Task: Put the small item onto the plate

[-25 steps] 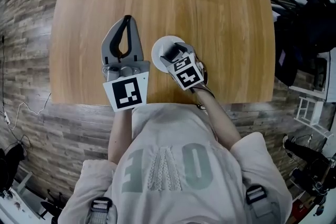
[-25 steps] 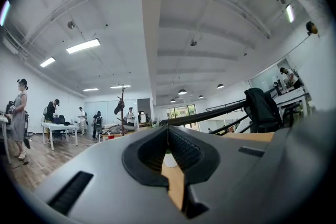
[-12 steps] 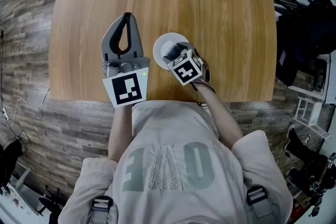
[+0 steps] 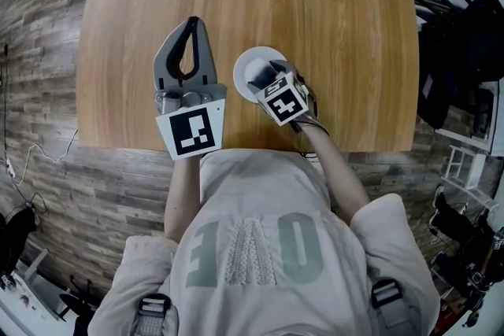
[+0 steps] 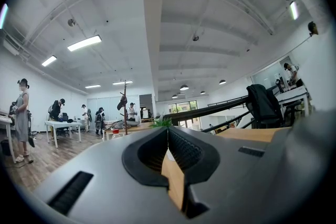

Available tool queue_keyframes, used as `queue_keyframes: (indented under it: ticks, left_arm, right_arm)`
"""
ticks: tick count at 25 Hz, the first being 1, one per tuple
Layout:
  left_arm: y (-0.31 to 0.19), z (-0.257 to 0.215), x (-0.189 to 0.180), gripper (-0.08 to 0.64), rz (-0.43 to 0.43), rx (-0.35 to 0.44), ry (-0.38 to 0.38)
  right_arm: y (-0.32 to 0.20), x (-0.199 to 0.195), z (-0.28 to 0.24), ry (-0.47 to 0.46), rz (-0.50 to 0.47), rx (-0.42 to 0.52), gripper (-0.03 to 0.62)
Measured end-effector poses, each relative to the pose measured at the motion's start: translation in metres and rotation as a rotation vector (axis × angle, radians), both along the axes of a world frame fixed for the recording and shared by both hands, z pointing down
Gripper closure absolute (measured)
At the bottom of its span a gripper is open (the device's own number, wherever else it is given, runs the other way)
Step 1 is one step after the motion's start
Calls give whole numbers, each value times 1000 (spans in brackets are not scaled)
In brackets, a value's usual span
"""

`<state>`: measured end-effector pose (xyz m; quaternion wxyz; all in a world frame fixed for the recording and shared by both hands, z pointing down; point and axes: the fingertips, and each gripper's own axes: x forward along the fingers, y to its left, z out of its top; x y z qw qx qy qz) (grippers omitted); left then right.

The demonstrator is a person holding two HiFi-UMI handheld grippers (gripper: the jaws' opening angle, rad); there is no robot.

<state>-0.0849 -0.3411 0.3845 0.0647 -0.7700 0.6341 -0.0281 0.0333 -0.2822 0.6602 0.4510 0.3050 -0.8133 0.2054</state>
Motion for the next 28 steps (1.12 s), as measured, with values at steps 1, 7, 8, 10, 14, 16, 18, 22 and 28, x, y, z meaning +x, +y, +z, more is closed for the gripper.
queue_keyframes:
  ticks: [1, 7, 8, 10, 14, 16, 18, 22, 28]
  left_arm:
    - [0, 0, -2, 551, -3, 0, 1]
    - [0, -4, -6, 549, -6, 6, 6]
    - [-1, -7, -7, 551, -5, 11, 8]
    - [-1, -11, -7, 551, 1, 24, 11]
    - [-4, -21, 2, 549, 26, 48, 12]
    - [-5, -27, 8, 551, 40, 56, 17]
    - [-5, -34, 14, 549, 55, 69, 22]
    - [-3, -50, 24, 549, 78, 99, 29]
    - [-2, -67, 29, 549, 91, 129, 36]
  right_arm:
    - [-1, -1, -2, -4, -2, 5, 281]
    - [-25, -1, -60, -134, 68, 123, 282]
    - [-35, 2, -79, -181, 108, 165, 282]
    - [-54, 9, -123, -307, 201, 249, 284]
    - [-79, 47, -227, -528, 413, 514, 514]
    - [-81, 67, -268, -543, 474, 679, 569]
    - [-78, 76, -294, -538, 479, 799, 575]
    - [-65, 76, -315, -477, 422, 933, 575]
    - [-60, 71, -310, -466, 409, 929, 575]
